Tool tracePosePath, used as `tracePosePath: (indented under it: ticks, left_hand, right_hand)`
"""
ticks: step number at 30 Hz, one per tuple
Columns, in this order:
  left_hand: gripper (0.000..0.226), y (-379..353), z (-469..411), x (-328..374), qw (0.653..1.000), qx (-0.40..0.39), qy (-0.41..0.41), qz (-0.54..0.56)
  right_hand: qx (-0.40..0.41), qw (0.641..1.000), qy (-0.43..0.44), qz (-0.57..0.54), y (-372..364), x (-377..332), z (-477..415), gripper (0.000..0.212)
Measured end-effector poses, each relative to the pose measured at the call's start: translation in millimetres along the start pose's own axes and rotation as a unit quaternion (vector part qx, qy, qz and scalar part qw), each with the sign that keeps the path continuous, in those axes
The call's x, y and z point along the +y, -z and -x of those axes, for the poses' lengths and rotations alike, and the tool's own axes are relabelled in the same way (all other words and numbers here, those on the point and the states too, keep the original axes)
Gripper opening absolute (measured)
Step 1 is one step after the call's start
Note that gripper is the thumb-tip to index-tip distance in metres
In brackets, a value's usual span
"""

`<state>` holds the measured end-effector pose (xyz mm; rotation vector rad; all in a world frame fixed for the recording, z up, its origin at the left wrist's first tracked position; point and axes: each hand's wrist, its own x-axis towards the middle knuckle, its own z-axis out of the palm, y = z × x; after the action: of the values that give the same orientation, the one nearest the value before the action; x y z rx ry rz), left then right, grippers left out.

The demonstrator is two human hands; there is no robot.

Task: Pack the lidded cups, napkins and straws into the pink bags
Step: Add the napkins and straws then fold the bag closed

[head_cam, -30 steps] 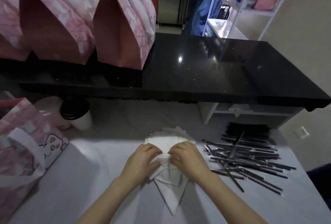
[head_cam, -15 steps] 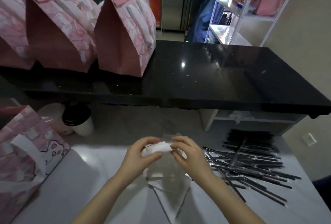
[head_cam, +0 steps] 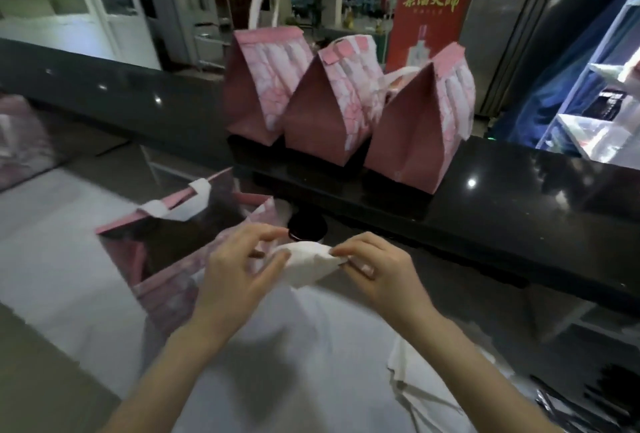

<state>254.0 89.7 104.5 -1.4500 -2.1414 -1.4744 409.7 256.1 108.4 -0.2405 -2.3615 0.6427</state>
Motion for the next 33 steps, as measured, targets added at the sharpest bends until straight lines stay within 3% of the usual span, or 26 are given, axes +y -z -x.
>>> tracePosePath:
  ticks: [4, 6, 8, 11, 14, 20, 23, 33]
  left_hand:
    - [0.024, 77, -2, -38, 0.982, 0.137, 0.023, -0.126]
    - [0.025, 105, -3, -62, 0.969, 0.154, 0.044, -0.186]
    - [0.023, 122, -7, -83, 0.971, 0.121, 0.066, -0.196]
    - [0.016, 131, -16, -113, 0.971, 0.002, 0.107, -0.216]
    - [0.039, 139, -24, -137, 0.969, -0.088, 0.153, -0.171]
    - [0.082, 154, -37, -152, 0.969, -0.160, 0.149, -0.115]
    - [0.100, 155, -41, -152, 0.962, -0.184, 0.168, -0.108]
    - [0.106, 158, -35, -151, 0.965, -0.188, 0.165, -0.076]
  right_hand:
    - [0.014, 0.998, 0.054, -0.042, -26, -34, -51, 0.022]
    - [0.008, 0.997, 0.063, -0.046, -38, -48, -73, 0.021]
    - [-0.007, 0.997, 0.074, -0.034, -49, -60, -92, 0.020]
    - [-0.042, 0.996, 0.084, -0.004, -67, -73, -113, 0.019]
    - [-0.070, 0.995, 0.073, 0.009, -82, -78, -124, 0.020]
    - [-0.099, 0.993, 0.060, 0.031, -104, -89, -135, 0.017]
    - [-0.076, 0.994, 0.067, 0.033, -111, -96, -144, 0.018]
    - [-0.066, 0.996, 0.045, 0.030, -125, -102, -148, 0.020]
